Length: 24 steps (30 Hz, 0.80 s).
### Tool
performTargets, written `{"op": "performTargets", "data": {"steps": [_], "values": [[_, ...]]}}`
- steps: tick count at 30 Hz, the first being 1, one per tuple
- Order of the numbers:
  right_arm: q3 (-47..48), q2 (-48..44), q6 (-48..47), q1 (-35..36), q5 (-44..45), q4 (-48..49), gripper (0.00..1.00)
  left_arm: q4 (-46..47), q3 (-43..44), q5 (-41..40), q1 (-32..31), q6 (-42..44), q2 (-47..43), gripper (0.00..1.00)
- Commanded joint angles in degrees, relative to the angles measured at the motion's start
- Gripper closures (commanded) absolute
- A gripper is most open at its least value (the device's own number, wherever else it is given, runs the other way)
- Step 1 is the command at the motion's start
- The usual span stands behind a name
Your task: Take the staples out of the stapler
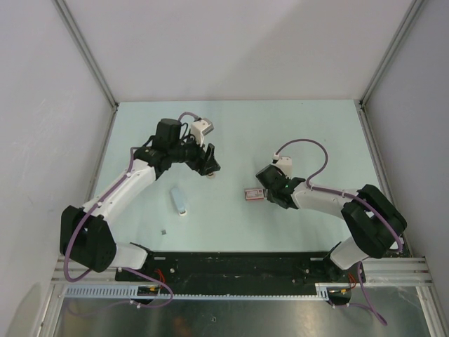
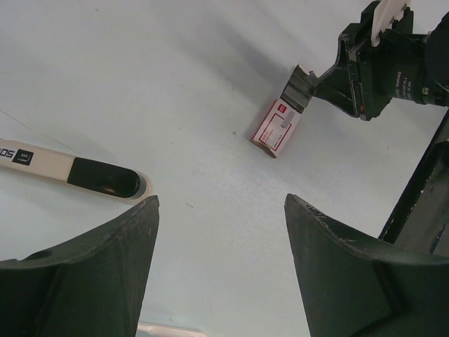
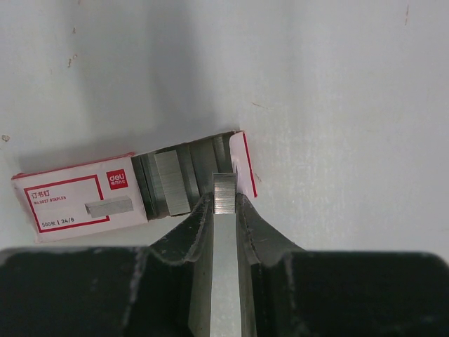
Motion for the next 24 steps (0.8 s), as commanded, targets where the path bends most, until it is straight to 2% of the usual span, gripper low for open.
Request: {"op": "performTargets", "data": {"steps": [1,6,13,24], "values": [[2.4,0.8,-0.1,-0.1,2.0,1.1,0.85,-0.1,0.1,2.6,-0.6,3.5,-1.4,0.23],[2.8,0.9,0.0,0.3,2.7,0.5,0.74,-0.4,0.1,2.8,-0.8,3.8,-1.5,0.23],[3.0,0.7,0.8,1.2,3.7,-0.8,0.65,-0.7,0.0,2.9,-1.3,4.1,-1.5,0.24],[3.0,-3.5,2.2,2.7,5.0,-2.5,0.66,-1.2,-0.3,3.0,-1.6,4.6,-2.1,0.23]]}}
